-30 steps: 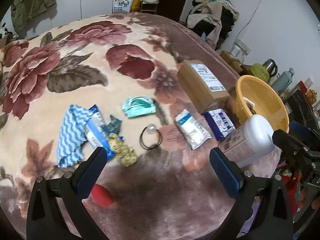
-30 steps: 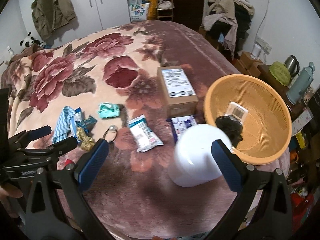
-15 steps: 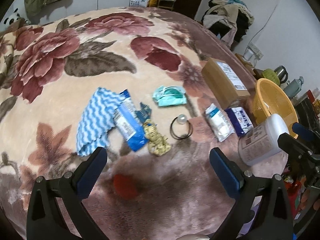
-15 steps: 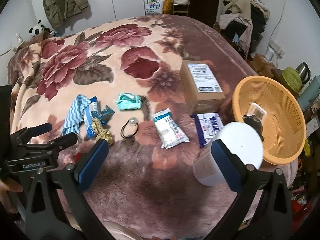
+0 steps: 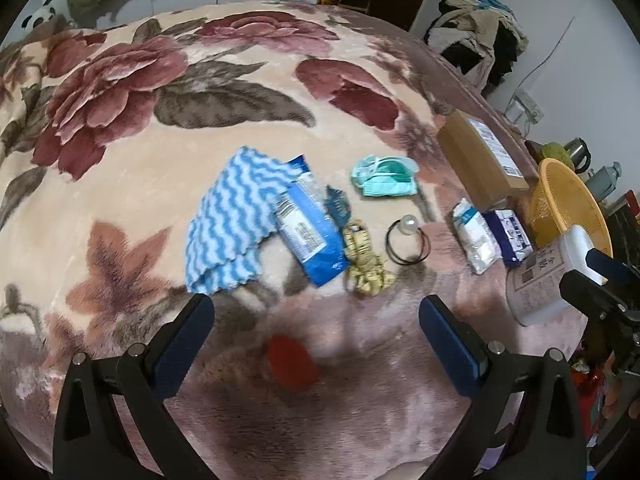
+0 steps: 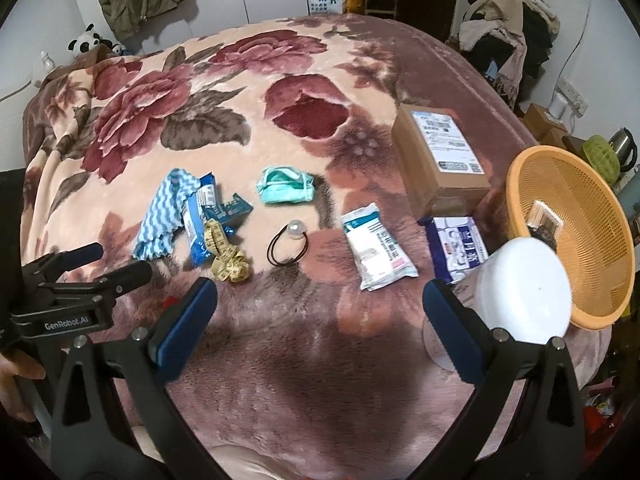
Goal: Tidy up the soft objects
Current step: 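Move both open tools back over the remaining items on the blanket, then grasp the red makeup sponge with the left tool while the right tool grasps the white packet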
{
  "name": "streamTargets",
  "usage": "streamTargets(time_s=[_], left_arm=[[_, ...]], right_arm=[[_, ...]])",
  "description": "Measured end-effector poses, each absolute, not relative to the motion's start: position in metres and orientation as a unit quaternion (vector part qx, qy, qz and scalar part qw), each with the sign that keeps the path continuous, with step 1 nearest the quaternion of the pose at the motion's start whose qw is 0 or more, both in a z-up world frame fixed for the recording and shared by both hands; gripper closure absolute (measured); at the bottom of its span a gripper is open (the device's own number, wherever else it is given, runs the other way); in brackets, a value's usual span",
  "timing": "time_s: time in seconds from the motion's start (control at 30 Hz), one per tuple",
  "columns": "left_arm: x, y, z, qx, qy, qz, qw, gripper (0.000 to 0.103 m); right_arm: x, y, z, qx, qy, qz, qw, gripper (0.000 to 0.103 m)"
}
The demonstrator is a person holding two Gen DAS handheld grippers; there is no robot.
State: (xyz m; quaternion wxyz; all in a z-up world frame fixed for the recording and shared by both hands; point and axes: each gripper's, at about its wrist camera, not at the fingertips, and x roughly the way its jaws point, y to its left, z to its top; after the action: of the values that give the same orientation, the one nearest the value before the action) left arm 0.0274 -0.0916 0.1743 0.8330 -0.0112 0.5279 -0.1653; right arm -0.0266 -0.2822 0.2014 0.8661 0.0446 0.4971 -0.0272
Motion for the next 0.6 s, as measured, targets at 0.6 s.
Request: streamTargets(time_s=[0.6], left_arm=[[0.009, -0.041, 0.102, -0.057, 0.577, -0.138, 0.803, 0.001]], right_arm=[[-0.028, -0.239, 0.124, 0.033, 0.548, 0.029, 0.836, 0.0]])
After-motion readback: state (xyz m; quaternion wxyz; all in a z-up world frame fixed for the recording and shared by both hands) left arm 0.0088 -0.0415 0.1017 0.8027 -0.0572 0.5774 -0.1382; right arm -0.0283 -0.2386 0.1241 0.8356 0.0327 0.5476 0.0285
